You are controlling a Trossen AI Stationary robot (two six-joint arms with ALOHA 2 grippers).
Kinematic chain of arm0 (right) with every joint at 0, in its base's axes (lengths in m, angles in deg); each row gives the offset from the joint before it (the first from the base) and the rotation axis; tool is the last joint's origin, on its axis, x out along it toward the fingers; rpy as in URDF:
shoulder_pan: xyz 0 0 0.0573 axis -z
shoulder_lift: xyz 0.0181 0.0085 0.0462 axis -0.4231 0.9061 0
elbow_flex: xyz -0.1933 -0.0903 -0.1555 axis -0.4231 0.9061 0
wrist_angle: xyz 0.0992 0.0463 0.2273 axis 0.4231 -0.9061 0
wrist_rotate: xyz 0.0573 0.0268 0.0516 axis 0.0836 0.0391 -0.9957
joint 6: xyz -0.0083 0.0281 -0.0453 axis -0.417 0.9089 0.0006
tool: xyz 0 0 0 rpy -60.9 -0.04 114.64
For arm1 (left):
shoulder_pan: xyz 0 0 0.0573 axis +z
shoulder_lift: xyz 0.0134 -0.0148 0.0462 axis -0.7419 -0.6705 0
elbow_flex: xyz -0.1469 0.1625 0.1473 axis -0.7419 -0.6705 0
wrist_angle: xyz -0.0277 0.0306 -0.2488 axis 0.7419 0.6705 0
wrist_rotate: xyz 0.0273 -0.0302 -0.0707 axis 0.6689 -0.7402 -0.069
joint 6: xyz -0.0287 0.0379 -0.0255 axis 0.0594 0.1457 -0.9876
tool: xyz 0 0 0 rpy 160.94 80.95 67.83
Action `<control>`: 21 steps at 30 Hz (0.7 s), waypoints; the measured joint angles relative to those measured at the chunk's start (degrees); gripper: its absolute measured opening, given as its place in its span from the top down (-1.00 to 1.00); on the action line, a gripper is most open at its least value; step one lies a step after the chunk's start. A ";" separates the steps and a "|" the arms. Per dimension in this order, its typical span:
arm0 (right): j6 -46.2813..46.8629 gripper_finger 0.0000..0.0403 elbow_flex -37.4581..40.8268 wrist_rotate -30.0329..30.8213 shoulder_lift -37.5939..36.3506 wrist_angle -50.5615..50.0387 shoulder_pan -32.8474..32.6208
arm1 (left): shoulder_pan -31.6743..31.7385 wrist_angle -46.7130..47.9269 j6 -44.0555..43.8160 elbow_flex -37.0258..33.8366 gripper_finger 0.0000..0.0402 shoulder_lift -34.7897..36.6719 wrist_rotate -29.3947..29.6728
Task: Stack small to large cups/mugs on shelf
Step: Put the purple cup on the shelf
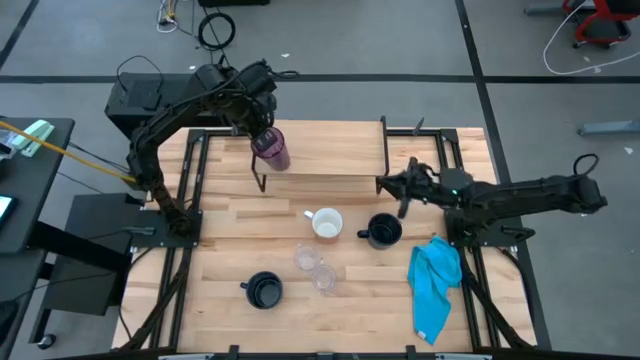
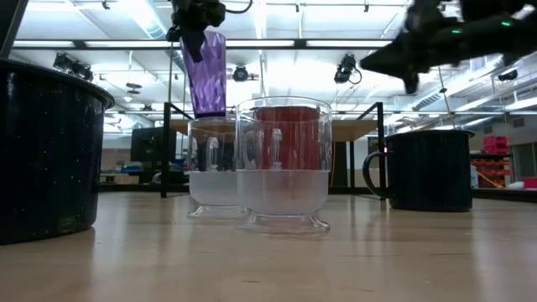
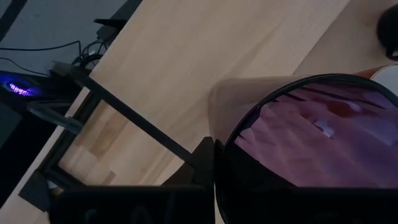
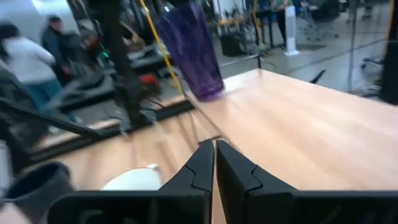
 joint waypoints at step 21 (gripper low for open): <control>-13.74 0.51 -37.15 -18.67 38.95 -10.05 16.54 | 0.02 -0.15 2.93 0.04 0.94 0.05 1.70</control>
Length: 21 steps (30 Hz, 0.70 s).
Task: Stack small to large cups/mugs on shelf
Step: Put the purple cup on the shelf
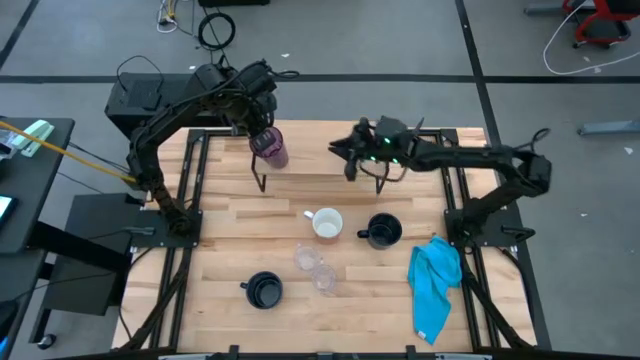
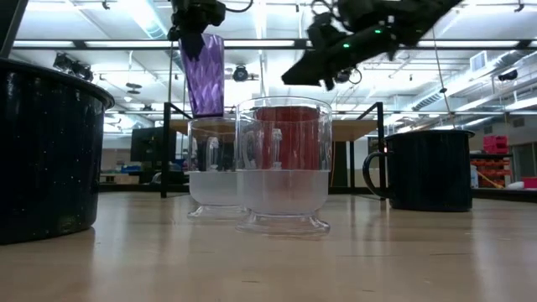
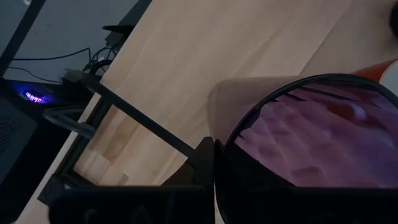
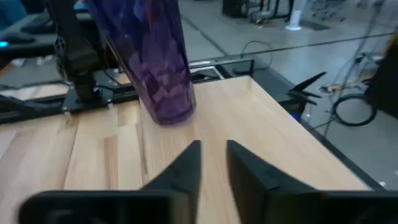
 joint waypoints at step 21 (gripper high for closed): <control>-9.62 -0.98 -22.54 -8.26 18.18 -8.17 -2.05 | 0.00 -0.27 1.49 0.07 0.93 0.11 -0.02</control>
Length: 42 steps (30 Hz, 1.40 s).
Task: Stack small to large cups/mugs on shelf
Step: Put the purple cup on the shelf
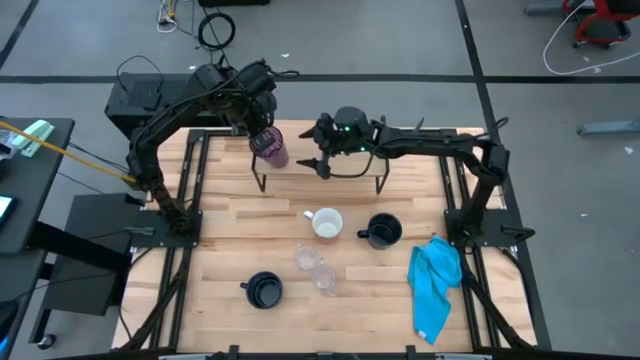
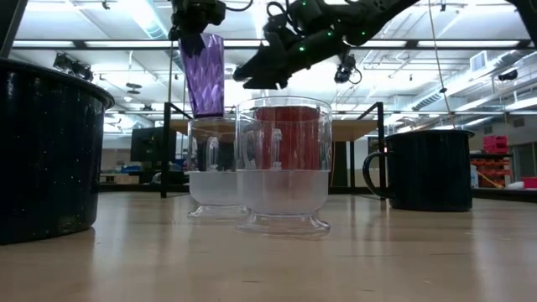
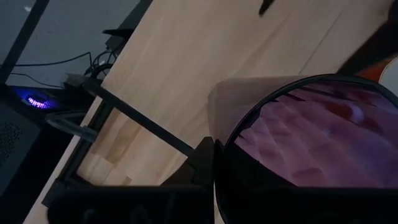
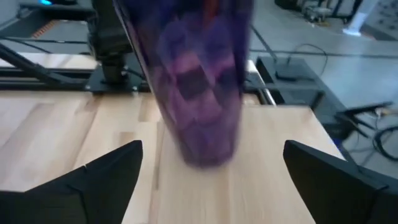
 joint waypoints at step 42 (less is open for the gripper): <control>-3.16 -0.75 -16.43 -1.30 16.52 2.54 -2.10 | -0.04 -0.54 -0.20 0.00 0.90 0.00 -0.17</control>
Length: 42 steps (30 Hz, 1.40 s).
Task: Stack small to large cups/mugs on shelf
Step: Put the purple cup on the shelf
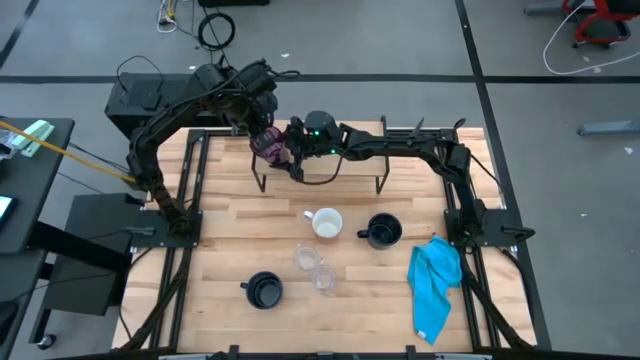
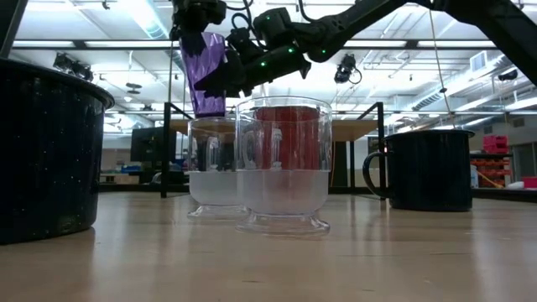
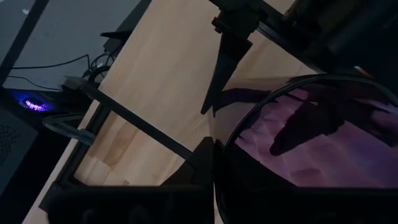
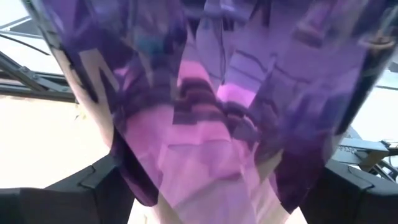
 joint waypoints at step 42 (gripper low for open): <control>6.92 -0.78 1.93 -4.90 -0.24 6.78 2.01 | -14.70 -45.68 1.50 -37.08 -0.03 41.05 6.88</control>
